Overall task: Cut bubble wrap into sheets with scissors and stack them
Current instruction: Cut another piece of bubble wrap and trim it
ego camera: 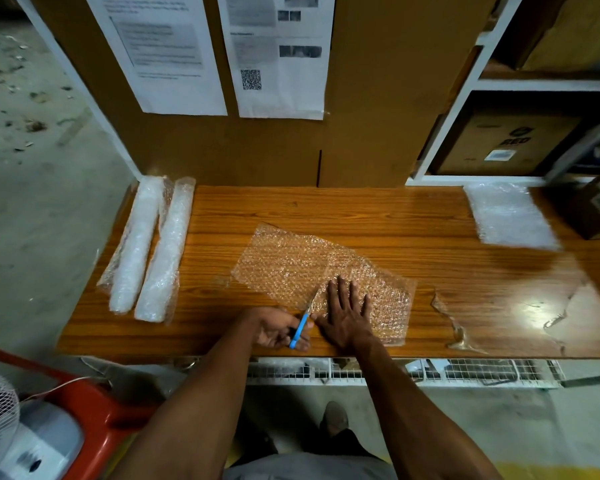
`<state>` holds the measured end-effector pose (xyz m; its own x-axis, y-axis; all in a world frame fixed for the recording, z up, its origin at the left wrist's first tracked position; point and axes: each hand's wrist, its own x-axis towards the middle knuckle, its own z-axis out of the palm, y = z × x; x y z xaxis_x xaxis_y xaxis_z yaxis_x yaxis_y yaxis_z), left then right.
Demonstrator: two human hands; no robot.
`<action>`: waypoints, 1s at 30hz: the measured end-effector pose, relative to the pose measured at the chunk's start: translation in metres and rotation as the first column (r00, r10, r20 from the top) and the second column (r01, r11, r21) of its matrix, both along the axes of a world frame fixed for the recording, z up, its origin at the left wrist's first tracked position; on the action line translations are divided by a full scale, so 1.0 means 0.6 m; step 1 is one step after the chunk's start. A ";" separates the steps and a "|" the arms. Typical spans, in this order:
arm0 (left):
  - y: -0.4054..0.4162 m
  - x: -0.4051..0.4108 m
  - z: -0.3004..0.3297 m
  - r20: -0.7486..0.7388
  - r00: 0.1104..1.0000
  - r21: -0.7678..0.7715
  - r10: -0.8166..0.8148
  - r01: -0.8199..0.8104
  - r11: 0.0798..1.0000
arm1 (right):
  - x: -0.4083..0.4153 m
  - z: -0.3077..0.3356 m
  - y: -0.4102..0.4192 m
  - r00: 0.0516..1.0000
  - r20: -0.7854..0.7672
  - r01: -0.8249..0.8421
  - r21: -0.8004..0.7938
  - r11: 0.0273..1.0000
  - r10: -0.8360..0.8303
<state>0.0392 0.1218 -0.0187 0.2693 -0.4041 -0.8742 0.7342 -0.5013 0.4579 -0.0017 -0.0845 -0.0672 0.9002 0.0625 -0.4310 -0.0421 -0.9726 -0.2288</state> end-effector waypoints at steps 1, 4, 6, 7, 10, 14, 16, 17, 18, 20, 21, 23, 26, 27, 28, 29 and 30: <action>-0.003 0.004 -0.002 -0.002 1.000 0.005 -0.012 0.012 1.000 | 0.000 0.000 0.000 1.000 0.002 -0.003 -0.004 1.000 0.003; -0.010 0.012 -0.004 -0.005 1.000 0.010 -0.016 0.016 1.000 | 0.001 -0.003 -0.001 1.000 0.007 -0.012 -0.016 1.000 0.012; -0.017 0.015 -0.003 0.019 1.000 0.018 -0.008 0.008 1.000 | 0.001 -0.007 -0.002 1.000 0.009 -0.017 -0.018 1.000 0.017; -0.021 0.017 -0.001 0.027 1.000 0.022 -0.001 0.001 1.000 | 0.002 -0.009 -0.003 1.000 0.008 -0.019 -0.019 1.000 0.019; -0.030 0.017 0.007 0.063 0.998 0.034 0.008 -0.011 0.999 | 0.003 -0.011 -0.003 1.000 0.007 -0.020 -0.022 1.000 0.021; -0.032 0.022 0.003 0.132 0.990 0.067 0.056 -0.065 0.996 | 0.004 -0.009 -0.002 1.000 0.004 -0.019 -0.033 0.999 0.020; -0.029 0.025 -0.003 0.143 0.989 0.079 0.044 -0.056 0.995 | 0.004 -0.010 -0.002 1.000 0.007 -0.020 -0.038 0.999 0.020; -0.028 0.026 -0.004 0.142 0.988 0.079 0.053 -0.065 0.995 | 0.004 -0.010 -0.002 1.000 0.010 -0.019 -0.038 0.999 0.019; -0.028 0.027 -0.003 0.132 0.989 0.073 0.061 -0.072 0.995 | 0.004 -0.010 -0.002 1.000 0.019 -0.015 -0.032 0.999 0.015; -0.029 0.030 0.004 0.109 0.991 0.056 0.076 -0.083 0.995 | 0.003 -0.007 -0.002 0.997 0.073 0.014 0.002 1.000 -0.014; -0.029 0.032 0.004 0.089 0.993 0.045 0.080 -0.085 0.995 | 0.003 -0.006 -0.004 0.993 0.114 0.038 0.016 0.999 -0.040; -0.029 0.036 0.001 0.052 0.996 0.028 0.070 -0.071 0.997 | 0.006 -0.005 -0.009 0.982 0.175 0.068 0.014 0.998 -0.069; -0.027 0.041 0.001 0.021 0.999 0.032 0.047 -0.048 0.998 | 0.011 -0.011 -0.021 0.979 0.200 0.044 -0.036 0.998 -0.036; -0.027 0.042 0.004 0.012 0.999 0.031 0.046 -0.047 0.998 | 0.013 -0.012 -0.024 0.981 0.195 0.026 -0.058 0.998 -0.014; -0.027 0.043 0.007 0.002 0.999 0.029 0.045 -0.045 0.999 | 0.014 -0.013 -0.026 0.982 0.187 0.011 -0.074 0.997 0.003; -0.029 0.043 0.010 -0.009 0.999 0.028 0.043 -0.043 0.999 | 0.015 -0.013 -0.028 0.983 0.181 0.002 -0.081 0.997 0.013; -0.031 0.043 0.013 -0.010 0.999 0.031 0.039 -0.039 0.999 | 0.015 -0.014 -0.030 0.983 0.181 -0.003 -0.084 0.996 0.018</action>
